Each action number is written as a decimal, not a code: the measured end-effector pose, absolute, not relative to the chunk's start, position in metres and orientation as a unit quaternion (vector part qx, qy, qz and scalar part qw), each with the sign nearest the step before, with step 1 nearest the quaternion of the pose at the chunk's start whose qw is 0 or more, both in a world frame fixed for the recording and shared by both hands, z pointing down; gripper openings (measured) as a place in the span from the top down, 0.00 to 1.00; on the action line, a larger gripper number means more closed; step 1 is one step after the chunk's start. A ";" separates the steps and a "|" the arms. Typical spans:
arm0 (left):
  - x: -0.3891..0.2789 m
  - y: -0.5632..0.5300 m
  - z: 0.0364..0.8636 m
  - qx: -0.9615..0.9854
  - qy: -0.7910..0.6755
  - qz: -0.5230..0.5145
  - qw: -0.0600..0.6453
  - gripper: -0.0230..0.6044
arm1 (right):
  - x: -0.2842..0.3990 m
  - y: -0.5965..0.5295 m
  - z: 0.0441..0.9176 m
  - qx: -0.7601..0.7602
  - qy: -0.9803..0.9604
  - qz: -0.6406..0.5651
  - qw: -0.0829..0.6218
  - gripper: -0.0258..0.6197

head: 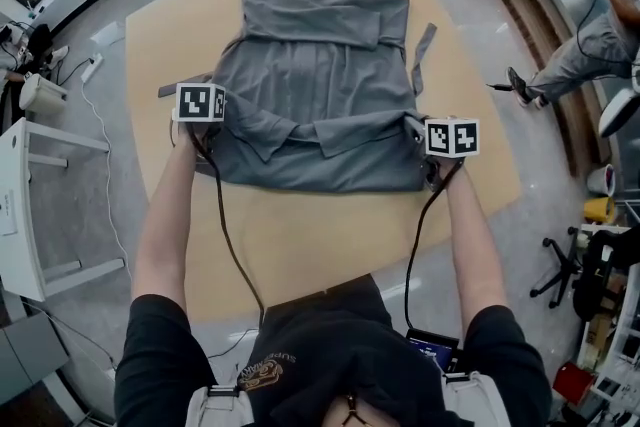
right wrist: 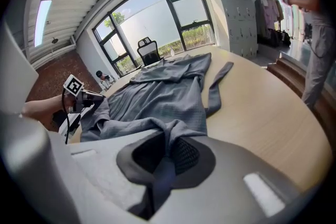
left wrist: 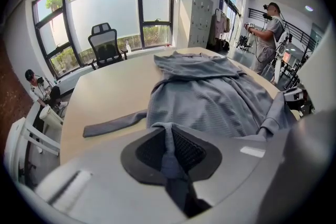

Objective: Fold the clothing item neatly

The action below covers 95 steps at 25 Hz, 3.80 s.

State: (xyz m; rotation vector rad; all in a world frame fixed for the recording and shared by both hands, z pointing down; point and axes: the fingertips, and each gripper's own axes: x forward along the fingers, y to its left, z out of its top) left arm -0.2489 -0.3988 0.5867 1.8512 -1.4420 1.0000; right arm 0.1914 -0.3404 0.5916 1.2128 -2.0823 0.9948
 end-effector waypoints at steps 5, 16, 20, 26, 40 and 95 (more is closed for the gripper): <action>-0.245 -0.413 0.550 0.713 -0.546 0.347 0.270 0.90 | 0.191 -0.356 0.550 0.468 -0.776 0.340 0.250 0.93; -0.232 -0.473 0.521 0.713 -0.572 0.311 0.259 0.90 | 0.210 -0.432 0.527 0.468 -0.791 0.321 0.231 0.93; -0.230 -0.498 0.528 0.705 -0.582 0.297 0.274 0.90 | 0.216 -0.457 0.543 0.464 -0.788 0.331 0.233 0.93; -0.233 -0.514 0.573 0.681 -0.583 0.343 0.281 0.90 | 0.221 -0.478 0.584 0.455 -0.773 0.359 0.258 0.93; -0.235 -0.516 0.607 0.681 -0.577 0.365 0.263 0.80 | 0.222 -0.484 0.613 0.484 -0.744 0.364 0.282 0.81; -0.186 -0.398 0.623 0.742 -0.494 0.338 0.301 0.93 | -0.020 -0.548 0.619 0.224 -0.848 0.106 0.468 0.94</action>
